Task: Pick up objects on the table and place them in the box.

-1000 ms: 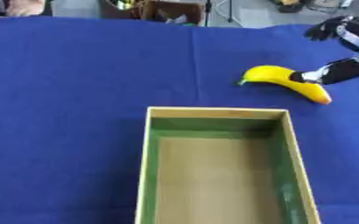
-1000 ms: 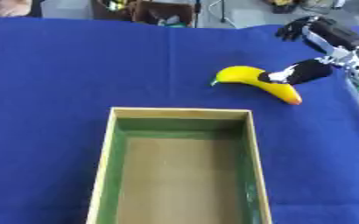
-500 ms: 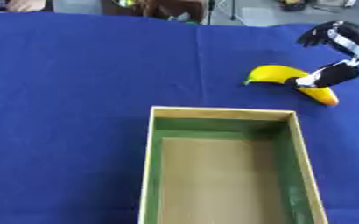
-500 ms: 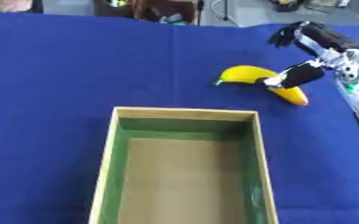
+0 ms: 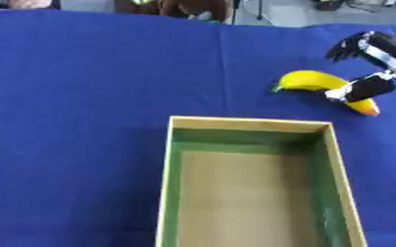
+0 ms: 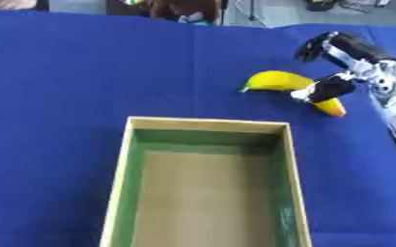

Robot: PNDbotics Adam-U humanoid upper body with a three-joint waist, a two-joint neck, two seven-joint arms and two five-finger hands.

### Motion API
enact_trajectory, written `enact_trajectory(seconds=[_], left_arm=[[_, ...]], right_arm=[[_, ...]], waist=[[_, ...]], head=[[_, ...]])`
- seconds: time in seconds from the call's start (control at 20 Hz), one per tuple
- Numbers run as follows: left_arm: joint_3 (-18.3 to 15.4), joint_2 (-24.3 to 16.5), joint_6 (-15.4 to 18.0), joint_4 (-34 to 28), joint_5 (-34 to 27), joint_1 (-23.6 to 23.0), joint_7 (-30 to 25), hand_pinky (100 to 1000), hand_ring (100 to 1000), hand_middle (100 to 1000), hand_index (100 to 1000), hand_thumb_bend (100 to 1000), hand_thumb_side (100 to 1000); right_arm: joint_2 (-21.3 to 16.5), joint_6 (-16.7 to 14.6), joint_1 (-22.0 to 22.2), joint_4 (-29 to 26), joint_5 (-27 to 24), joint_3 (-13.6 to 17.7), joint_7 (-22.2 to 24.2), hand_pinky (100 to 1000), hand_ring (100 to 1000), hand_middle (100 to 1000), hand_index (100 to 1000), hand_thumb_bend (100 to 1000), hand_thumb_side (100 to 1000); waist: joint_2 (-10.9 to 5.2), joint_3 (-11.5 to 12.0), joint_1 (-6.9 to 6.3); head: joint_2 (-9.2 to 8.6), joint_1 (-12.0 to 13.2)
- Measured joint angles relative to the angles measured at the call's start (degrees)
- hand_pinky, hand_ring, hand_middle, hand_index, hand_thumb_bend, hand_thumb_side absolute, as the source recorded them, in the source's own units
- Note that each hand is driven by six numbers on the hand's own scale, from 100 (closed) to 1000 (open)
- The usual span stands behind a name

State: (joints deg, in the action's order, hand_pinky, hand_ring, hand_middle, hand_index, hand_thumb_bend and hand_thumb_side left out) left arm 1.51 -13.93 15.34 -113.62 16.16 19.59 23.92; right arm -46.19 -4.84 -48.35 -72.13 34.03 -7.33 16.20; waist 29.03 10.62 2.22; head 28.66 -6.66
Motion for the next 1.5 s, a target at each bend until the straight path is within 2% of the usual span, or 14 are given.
enact_trajectory(seconds=[0.05,0.7,1.15,1.5], left_arm=[[0.00,0.12,-0.01,0.00,0.01,0.00,-0.01,439,542,613,828,100,1000],[0.00,0.41,-0.18,0.00,0.02,0.00,-0.07,439,541,613,827,100,1000],[0.00,0.44,-0.33,0.00,0.03,0.00,-0.03,439,541,613,826,100,1000],[-0.01,0.86,-0.54,0.00,0.04,-0.03,0.03,439,541,613,826,100,1000]], right_arm=[[0.00,-0.03,0.03,0.00,0.11,0.07,0.07,762,737,612,737,500,418],[-0.03,-0.02,1.47,0.86,1.25,0.38,0.90,763,742,614,737,376,420],[-0.03,0.09,1.49,1.06,0.82,0.81,1.85,760,734,589,718,360,422],[-0.33,0.22,1.64,1.05,0.16,0.89,1.94,765,742,625,750,427,440]], waist=[[0.01,0.00,-0.01],[0.28,-0.35,-0.23],[0.29,-0.73,-0.38],[0.29,-1.09,-0.48]], head=[[0.00,0.01],[0.00,0.08],[0.00,0.22],[0.00,0.57]])
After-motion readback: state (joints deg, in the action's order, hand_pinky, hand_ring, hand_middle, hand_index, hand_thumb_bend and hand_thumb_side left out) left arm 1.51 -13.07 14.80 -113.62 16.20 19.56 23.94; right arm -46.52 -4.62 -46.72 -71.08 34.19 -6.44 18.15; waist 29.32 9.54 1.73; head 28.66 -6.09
